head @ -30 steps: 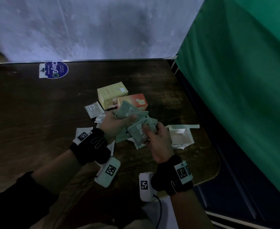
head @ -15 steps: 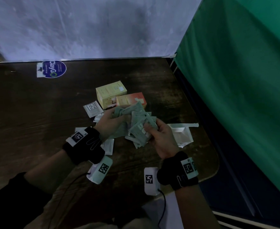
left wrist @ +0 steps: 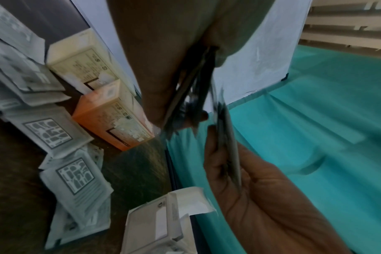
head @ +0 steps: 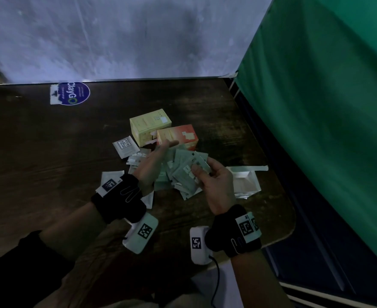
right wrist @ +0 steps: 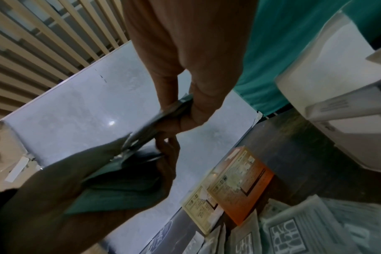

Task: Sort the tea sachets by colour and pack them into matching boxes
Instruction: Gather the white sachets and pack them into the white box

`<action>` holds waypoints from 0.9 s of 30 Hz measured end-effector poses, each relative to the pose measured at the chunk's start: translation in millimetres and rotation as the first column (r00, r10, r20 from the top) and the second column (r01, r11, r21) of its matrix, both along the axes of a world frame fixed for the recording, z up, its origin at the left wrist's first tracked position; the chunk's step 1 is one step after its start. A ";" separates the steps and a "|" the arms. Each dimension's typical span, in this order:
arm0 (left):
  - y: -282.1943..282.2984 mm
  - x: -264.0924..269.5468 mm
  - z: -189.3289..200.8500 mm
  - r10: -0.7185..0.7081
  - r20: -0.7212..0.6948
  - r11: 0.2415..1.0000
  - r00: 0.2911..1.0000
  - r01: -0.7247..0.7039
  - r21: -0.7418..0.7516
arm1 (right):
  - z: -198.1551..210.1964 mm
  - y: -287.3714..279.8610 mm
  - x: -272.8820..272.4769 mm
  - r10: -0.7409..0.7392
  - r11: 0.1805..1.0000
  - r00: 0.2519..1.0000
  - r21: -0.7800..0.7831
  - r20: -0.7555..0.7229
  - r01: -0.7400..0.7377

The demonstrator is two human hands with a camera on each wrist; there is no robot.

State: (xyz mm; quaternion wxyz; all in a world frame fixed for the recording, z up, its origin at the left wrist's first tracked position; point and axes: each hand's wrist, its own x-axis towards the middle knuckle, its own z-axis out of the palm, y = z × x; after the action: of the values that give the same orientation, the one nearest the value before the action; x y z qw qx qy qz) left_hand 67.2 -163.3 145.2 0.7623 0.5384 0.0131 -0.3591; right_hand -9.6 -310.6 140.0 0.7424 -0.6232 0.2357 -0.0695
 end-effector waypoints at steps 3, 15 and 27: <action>-0.4 -5.3 1.9 -0.093 0.110 0.994 0.990 0.098 -0.040 | 2.8 -4.5 -1.0 0.009 1.000 1.000 0.019 -0.013 -0.008; -7.5 -8.6 -3.8 0.098 0.217 0.978 0.971 -0.053 -0.202 | 5.5 3.2 0.6 -0.185 0.967 0.979 0.165 -0.086 0.197; -9.9 -1.9 -10.5 0.180 -0.027 0.978 0.983 -0.181 -0.106 | 3.6 8.6 2.0 -0.126 0.944 0.992 -0.308 0.006 0.122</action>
State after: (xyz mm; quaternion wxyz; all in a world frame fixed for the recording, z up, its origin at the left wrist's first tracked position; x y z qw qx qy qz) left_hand 65.3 -173.2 134.6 0.8196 0.4899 0.0489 -0.2932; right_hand -7.6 -302.0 143.6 0.6288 -0.7157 0.2659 -0.1474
